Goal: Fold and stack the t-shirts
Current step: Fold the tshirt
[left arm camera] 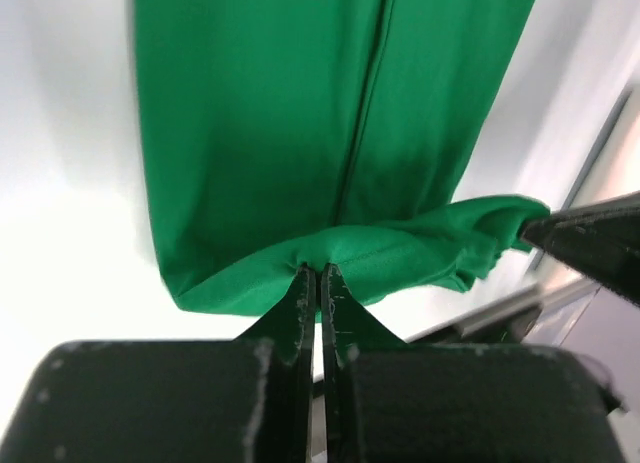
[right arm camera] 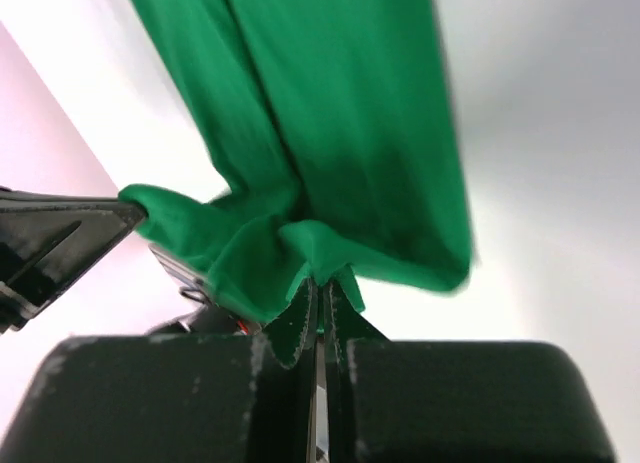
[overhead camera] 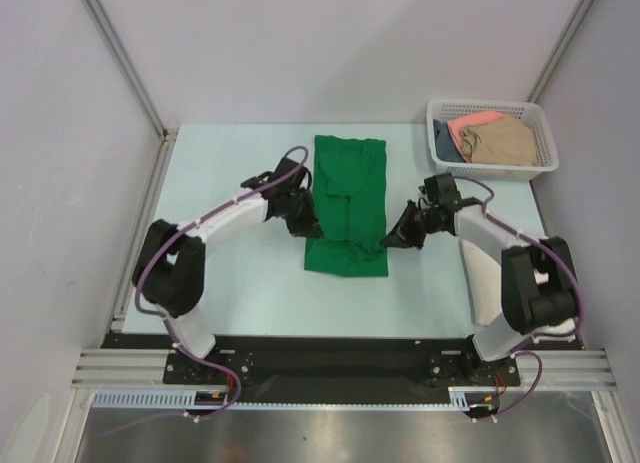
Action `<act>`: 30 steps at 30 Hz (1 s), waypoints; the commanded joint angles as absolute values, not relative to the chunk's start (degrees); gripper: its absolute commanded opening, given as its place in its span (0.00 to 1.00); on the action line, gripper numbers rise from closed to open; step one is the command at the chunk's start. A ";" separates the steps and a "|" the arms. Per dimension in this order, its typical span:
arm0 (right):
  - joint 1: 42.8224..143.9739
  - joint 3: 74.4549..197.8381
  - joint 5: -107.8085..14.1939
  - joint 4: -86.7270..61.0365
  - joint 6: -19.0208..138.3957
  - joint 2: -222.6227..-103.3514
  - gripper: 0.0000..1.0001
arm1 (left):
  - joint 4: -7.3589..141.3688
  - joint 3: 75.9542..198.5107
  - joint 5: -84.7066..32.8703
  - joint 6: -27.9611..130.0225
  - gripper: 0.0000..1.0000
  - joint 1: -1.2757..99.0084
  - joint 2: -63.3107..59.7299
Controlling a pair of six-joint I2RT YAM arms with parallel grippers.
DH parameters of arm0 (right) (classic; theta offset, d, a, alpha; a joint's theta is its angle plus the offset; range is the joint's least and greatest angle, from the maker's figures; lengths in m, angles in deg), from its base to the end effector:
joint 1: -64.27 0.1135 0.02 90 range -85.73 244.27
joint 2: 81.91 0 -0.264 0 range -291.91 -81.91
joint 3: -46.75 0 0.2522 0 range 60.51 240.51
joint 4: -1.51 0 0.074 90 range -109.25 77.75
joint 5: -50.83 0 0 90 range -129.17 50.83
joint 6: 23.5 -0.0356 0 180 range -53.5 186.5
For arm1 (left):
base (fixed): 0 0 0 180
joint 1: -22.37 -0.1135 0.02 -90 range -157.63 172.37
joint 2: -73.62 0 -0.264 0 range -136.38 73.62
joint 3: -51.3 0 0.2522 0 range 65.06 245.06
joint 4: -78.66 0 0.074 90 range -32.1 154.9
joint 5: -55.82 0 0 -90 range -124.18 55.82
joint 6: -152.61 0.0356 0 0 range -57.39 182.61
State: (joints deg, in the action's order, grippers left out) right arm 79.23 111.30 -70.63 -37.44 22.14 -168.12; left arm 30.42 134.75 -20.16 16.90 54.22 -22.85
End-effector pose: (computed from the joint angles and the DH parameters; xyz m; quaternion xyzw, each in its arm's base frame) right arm 0.2736 0.0923 0.1929 0.1697 0.9180 0.3487 0.0824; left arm 0.2908 -0.1908 0.2238 -0.0859 0.9581 -0.2464 0.1180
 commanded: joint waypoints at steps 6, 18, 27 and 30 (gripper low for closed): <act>75.26 134.50 -75.02 -43.18 30.47 -189.02 0.00 | 27.73 152.06 -17.31 22.09 0.00 46.90 -37.20; 72.27 150.94 -79.07 -48.02 33.10 -202.93 0.00 | 26.93 163.50 -15.55 22.27 0.00 43.11 -47.49; 71.30 156.48 -81.70 -49.16 33.72 -206.80 0.00 | 26.84 166.31 -14.58 22.01 0.00 41.79 -50.57; 71.13 157.89 -82.06 -49.51 33.98 -207.76 0.00 | 27.28 166.40 -14.41 21.65 0.00 41.62 -51.10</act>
